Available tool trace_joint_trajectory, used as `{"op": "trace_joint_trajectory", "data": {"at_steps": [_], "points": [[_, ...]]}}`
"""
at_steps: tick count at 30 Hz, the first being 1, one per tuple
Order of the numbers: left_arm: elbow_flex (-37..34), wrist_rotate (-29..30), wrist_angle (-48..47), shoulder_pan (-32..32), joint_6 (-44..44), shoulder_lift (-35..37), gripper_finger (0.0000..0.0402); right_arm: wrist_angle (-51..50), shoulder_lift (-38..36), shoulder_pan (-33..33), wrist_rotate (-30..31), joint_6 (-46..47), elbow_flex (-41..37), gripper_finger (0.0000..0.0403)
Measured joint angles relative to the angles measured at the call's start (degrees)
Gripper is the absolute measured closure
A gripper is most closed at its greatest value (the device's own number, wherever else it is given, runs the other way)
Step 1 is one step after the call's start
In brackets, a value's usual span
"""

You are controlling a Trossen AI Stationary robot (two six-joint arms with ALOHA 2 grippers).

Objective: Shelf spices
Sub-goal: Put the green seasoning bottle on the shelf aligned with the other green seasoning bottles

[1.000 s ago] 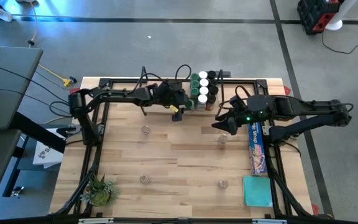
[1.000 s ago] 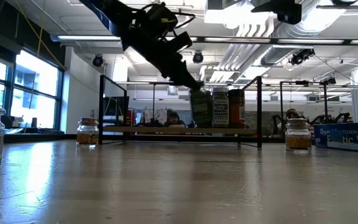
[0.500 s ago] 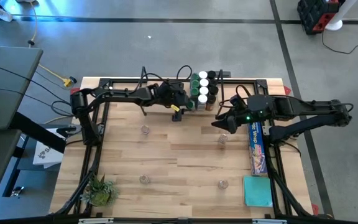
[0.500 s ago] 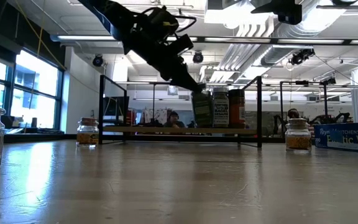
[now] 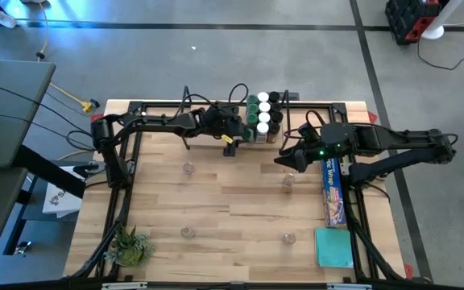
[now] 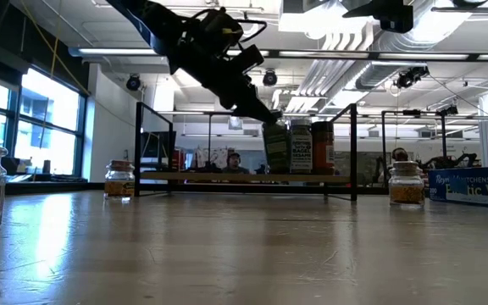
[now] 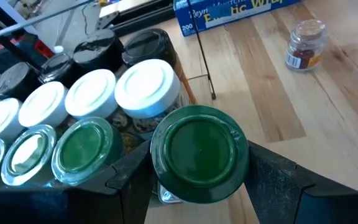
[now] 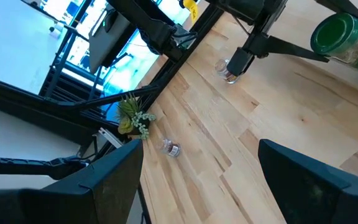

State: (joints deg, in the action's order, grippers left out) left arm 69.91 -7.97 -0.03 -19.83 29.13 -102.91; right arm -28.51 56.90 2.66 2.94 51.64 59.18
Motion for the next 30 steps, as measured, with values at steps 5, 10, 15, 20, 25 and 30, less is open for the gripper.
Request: {"op": "trace_joint_trajectory", "data": {"at_steps": [5,10,15,20,25,30], "points": [[0.00,-0.11,-0.01,-0.48,0.02,0.00,0.0183,0.00,0.00,0.00,-0.02,0.00,0.00,0.0091],[0.00,0.09,0.24,-0.94,0.09,0.00,0.0166,0.00,0.00,0.01,-0.04,-0.01,0.00,0.0091],[0.00,0.08,0.40,-0.99,0.09,0.02,0.0151,0.02,0.00,0.00,-0.04,-0.01,0.00,0.0091],[0.00,0.07,1.99,-0.97,0.17,0.02,0.0147,0.02,0.00,0.01,0.02,-0.02,0.00,0.0091],[0.17,0.05,3.19,-0.97,1.42,0.02,0.0147,0.02,0.00,0.01,0.13,-0.02,0.00,0.0091],[4.12,0.00,1.27,-0.57,0.56,0.09,0.0147,0.02,0.00,0.00,0.28,-0.08,0.00,0.0091]]}}
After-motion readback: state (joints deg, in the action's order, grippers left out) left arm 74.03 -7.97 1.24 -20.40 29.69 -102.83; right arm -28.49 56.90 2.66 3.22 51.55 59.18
